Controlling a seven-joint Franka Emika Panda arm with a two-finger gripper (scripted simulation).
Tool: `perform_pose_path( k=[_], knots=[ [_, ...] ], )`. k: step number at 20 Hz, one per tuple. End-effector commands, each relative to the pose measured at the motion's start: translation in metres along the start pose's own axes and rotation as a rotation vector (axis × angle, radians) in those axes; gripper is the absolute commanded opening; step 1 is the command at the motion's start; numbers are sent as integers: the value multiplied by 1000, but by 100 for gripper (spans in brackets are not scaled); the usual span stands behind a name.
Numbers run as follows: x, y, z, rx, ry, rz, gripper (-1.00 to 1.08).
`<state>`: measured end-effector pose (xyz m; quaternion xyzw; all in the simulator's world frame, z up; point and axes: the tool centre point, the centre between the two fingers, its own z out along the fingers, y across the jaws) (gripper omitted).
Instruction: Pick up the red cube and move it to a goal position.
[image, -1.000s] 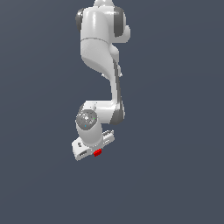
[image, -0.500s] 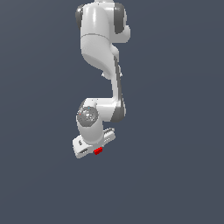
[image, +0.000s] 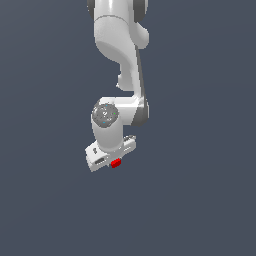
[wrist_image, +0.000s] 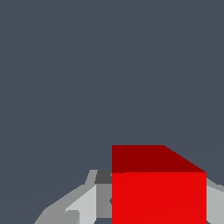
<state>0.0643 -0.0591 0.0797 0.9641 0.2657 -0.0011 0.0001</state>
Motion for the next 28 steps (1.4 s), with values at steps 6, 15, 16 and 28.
perform_pose_path(
  k=[6, 15, 16, 28],
  knots=[
    [-11, -34, -64, -2, 1, -1, -100],
    [-25, -79, -152, -2, 0, -1, -100],
    [-27, -85, -162, -2, 0, -1, -100],
    [-44, -144, -279, -2, 1, -2, -100]
  ],
)
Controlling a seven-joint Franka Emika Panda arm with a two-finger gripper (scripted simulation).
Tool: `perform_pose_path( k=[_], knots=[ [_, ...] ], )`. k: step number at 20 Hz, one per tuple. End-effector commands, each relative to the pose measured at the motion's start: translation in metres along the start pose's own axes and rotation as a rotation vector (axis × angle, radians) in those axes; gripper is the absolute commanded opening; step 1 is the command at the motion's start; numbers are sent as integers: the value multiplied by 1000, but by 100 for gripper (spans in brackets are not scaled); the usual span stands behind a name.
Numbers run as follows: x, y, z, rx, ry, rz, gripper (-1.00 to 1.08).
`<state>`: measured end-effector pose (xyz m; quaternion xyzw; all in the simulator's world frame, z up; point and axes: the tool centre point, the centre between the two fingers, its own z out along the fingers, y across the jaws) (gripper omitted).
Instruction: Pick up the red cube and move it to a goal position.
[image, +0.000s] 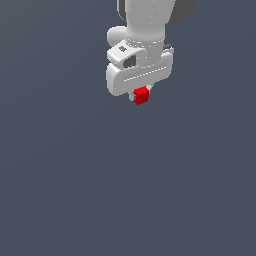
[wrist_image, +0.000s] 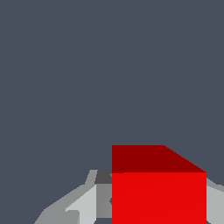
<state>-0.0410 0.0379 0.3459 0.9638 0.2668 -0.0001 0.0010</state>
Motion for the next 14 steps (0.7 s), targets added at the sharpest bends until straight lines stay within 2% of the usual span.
perform_pose_path(
  k=[1, 7, 14],
  knots=[
    [-3, -10, -20, 1, -1, 0, -100],
    [-6, -26, -54, 2, 0, 1, -100],
    [-6, -31, -67, 2, 1, 1, -100]
  ],
)
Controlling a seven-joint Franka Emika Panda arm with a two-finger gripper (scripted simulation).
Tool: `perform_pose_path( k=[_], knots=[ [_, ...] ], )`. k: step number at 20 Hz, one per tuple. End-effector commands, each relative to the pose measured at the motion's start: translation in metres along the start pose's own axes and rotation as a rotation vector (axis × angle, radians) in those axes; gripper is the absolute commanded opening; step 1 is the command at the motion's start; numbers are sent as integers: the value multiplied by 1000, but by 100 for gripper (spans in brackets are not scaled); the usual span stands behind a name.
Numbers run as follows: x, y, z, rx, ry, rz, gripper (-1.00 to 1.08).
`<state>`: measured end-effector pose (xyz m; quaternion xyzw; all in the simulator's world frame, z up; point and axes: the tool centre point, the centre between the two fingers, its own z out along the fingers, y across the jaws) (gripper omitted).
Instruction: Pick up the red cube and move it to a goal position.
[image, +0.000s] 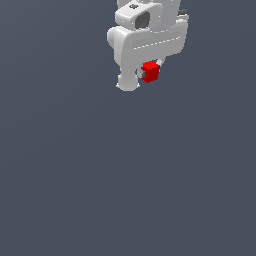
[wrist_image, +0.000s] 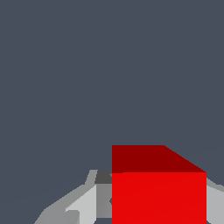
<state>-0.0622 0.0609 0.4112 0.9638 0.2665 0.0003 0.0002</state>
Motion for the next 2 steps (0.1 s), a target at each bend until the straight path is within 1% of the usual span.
perform_pose_path(
  k=[1, 2],
  knots=[
    [0, 0, -1, 1, -1, 1, -100],
    [0, 0, -1, 1, -1, 1, -100]
  ],
)
